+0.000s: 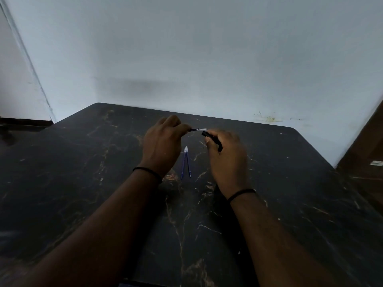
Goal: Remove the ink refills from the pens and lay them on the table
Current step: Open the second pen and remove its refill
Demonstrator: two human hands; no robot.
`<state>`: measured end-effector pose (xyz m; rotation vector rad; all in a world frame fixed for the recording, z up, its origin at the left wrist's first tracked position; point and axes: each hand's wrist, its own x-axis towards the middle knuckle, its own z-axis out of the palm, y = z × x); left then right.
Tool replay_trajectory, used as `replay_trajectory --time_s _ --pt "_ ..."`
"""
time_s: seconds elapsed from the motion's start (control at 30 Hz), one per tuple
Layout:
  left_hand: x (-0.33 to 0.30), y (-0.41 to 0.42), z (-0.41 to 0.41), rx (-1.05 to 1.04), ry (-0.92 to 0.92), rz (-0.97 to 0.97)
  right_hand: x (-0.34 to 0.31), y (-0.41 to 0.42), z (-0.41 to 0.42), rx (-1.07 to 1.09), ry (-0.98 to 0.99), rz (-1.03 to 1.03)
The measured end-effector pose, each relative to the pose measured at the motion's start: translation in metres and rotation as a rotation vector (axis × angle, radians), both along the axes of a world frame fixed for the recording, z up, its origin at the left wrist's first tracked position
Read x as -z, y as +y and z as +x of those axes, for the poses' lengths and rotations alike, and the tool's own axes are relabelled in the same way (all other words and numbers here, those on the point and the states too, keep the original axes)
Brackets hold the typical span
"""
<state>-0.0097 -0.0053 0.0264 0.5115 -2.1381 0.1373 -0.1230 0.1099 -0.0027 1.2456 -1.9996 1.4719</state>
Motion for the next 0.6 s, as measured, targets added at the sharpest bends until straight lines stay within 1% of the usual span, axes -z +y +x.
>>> replay_trajectory --time_s 0.2,0.43,0.6 --pt "-0.0003 -0.0022 0.0008 -0.043 -0.022 0.004 0.0012 0.0005 -0.0018 0.075 0.011 0.016" --pt "-0.0014 -0.0015 0.0012 -0.021 -0.067 -0.021 0.0005 -0.0002 -0.0027 0.064 0.02 0.041" --pt "-0.0003 0.0012 -0.0014 0.036 -0.118 -0.092 -0.0012 0.0 -0.0047 0.079 0.102 0.149"
